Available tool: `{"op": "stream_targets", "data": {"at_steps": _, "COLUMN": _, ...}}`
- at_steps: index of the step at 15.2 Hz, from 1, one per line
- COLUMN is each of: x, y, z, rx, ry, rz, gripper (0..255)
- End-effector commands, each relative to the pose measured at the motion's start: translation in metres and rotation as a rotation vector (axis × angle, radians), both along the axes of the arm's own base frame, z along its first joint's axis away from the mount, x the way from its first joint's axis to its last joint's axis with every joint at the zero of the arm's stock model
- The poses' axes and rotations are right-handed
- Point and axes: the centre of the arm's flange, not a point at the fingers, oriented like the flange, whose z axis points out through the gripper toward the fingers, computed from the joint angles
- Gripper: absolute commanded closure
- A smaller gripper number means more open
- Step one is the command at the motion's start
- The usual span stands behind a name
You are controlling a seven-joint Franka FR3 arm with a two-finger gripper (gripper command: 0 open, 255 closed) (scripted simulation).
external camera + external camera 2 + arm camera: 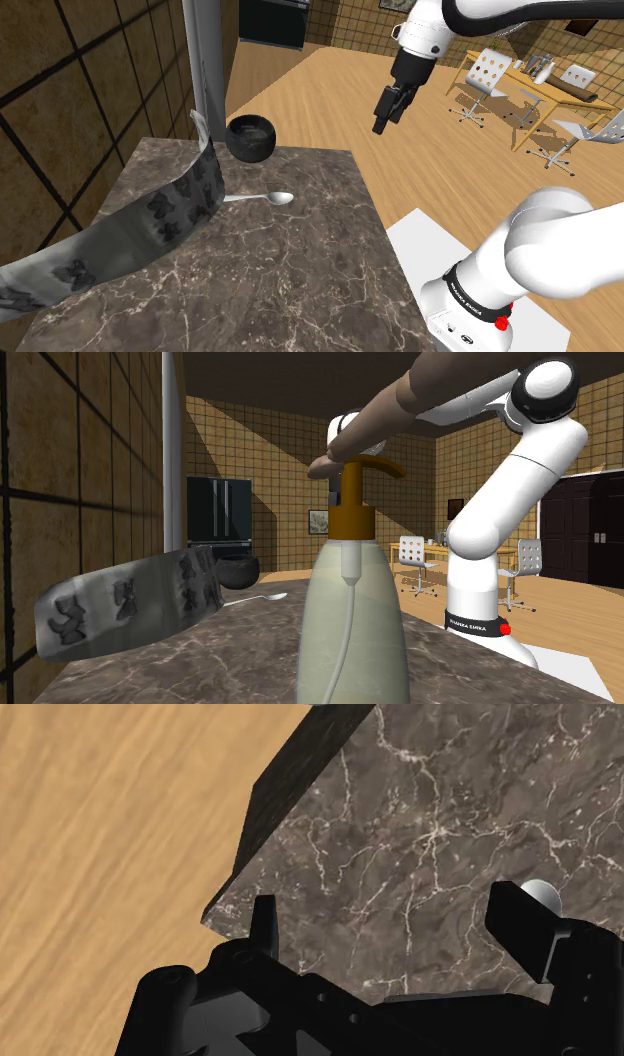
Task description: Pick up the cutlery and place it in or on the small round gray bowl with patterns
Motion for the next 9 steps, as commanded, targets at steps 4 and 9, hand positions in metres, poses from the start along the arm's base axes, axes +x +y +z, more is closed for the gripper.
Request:
{"op": "stream_targets", "data": {"at_steps": 4, "x": 0.026, "y": 0.044, "z": -0.032, "rx": 0.038, "ry": -0.032, "rz": 0.121, "gripper": 0}}
{"op": "stream_targets", "data": {"at_steps": 9, "x": 0.049, "y": 0.092, "z": -0.061, "rx": 0.075, "ry": -0.063, "rz": 0.241, "gripper": 0}}
